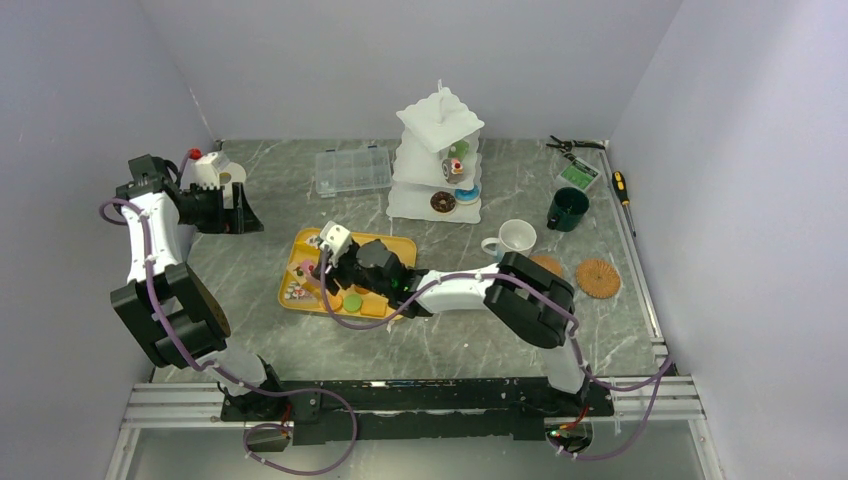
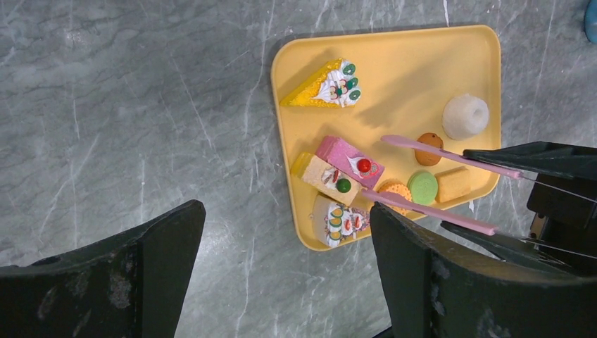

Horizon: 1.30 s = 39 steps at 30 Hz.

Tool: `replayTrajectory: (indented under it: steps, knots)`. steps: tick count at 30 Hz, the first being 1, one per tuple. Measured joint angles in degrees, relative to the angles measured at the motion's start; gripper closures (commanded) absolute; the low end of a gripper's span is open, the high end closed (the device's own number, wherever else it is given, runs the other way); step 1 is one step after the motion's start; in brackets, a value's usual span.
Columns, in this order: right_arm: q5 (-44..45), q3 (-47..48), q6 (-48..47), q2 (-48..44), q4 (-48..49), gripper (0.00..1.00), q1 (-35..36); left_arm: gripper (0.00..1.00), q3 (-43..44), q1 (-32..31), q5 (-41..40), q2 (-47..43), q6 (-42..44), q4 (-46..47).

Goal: Serve the afternoon tea
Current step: Pick up the desert from the tray.

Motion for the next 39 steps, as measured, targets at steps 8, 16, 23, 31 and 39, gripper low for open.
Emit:
replayTrajectory:
  steps: [8, 16, 23, 31, 39]
  knots:
    - [0.09, 0.68, -0.04, 1.49, 0.2, 0.52, -0.09, 0.07, 0.11, 0.37, 0.02, 0.0, 0.04, -0.5]
    - [1.05, -0.61, -0.17, 1.46, 1.92, 0.58, -1.33, 0.08, 0.31, 0.46, 0.22, 0.0, 0.02, -0.59]
    - [1.68, -2.93, -0.44, -0.15, 2.69, 0.6, -1.68, 0.08, 0.33, 0.48, 0.26, 0.0, 0.02, -0.63]
    - [3.76, -6.34, -2.03, -5.64, 1.03, 0.65, -3.15, 0.09, 0.33, 0.48, 0.37, 0.0, 0.04, -0.63]
    - [4.02, -7.48, -2.89, -18.91, -1.86, 0.66, -9.57, 0.09, 0.33, 0.48, 0.68, 0.0, 0.02, -0.63]
